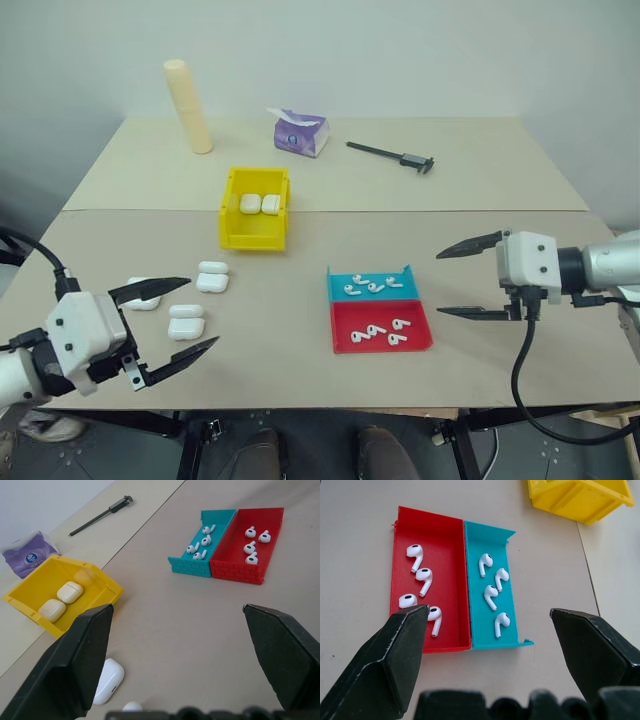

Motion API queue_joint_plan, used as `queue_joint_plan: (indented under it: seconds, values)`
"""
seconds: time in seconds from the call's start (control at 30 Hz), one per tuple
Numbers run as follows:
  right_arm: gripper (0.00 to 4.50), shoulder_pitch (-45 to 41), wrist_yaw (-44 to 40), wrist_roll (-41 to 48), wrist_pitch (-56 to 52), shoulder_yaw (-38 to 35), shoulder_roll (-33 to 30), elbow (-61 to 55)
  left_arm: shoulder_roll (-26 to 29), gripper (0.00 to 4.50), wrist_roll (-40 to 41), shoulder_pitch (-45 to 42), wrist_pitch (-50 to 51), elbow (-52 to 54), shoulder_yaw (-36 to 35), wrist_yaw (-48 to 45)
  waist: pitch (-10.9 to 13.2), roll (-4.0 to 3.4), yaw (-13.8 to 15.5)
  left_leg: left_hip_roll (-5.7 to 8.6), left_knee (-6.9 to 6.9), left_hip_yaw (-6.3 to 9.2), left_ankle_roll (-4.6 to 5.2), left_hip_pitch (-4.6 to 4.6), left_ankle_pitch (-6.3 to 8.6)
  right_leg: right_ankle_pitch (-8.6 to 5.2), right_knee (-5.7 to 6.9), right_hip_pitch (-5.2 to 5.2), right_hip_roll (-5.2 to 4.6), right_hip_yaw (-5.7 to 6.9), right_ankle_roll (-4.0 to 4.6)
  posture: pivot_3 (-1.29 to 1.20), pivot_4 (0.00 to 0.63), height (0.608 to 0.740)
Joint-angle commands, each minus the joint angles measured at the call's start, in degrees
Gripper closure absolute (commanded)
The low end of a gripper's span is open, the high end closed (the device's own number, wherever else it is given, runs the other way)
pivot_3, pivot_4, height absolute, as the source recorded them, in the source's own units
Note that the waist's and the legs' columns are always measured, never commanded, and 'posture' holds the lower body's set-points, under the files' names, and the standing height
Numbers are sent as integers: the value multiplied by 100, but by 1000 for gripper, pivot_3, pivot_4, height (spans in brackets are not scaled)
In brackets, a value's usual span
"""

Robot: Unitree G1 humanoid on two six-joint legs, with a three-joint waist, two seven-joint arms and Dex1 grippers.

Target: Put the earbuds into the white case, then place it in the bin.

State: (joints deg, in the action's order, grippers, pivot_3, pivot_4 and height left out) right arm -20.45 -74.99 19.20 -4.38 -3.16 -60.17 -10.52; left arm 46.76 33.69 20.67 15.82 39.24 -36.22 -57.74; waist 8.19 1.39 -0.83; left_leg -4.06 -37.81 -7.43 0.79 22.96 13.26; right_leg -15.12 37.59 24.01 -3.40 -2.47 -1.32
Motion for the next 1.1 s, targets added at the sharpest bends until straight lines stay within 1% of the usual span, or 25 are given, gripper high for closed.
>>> queue_joint_plan:
  seconds: [0.03, 0.2, 0.4, 0.53, 0.63, 0.83, 1.1]
  values:
    - [20, -117, -1, 7, 113, -113, -4, -47, 30, 0, 150, -111, 167, 164, -168, 267, 0, 0, -1, 0, 0, 0, 0, 0, 0, 0, 0, 0, 0, 0, 0, 0, 150, 740]
    - [20, -143, -1, -22, 122, -67, 6, -19, 42, 0, 132, -37, 260, 359, -242, 344, 0, 0, -4, 0, 0, 1, 0, 1, 0, 0, -1, 0, 0, 0, 0, 0, 150, 740]
    - [20, -207, -23, -61, 147, -5, 63, 86, 146, 0, -194, 258, 556, 596, -179, 486, 0, 0, -2, 0, 0, 1, 0, 0, 0, 0, 0, 0, 0, 0, 0, 0, 150, 740]
    - [20, -83, -2, 19, 43, -147, 7, -124, 86, 0, 83, 319, 626, 717, -318, 383, 0, 0, 1, 0, 0, 1, 0, 0, 0, 0, 0, 0, 0, 0, 0, 0, 150, 740]
    - [20, 90, -8, 135, -9, -258, -4, -281, 124, 0, 108, 297, 701, 727, -374, 440, 0, 0, 1, 0, 1, 2, 0, 2, 0, -1, -1, 1, 0, 0, 1, 0, 150, 740]
    - [20, -26, 83, 7, 43, -119, 55, -154, 139, 0, 76, 183, 671, 657, -367, 439, 0, 0, -1, 1, 0, 3, 0, -4, 0, 0, 0, -3, 0, 0, 1, 0, 150, 740]
    - [20, -217, -10, -63, 143, -20, 80, 33, 56, 0, -76, 285, 615, 711, -328, 463, 0, 0, -2, 1, 1, 3, 0, -1, 0, -1, -1, 0, 0, 0, 2, 0, 150, 740]
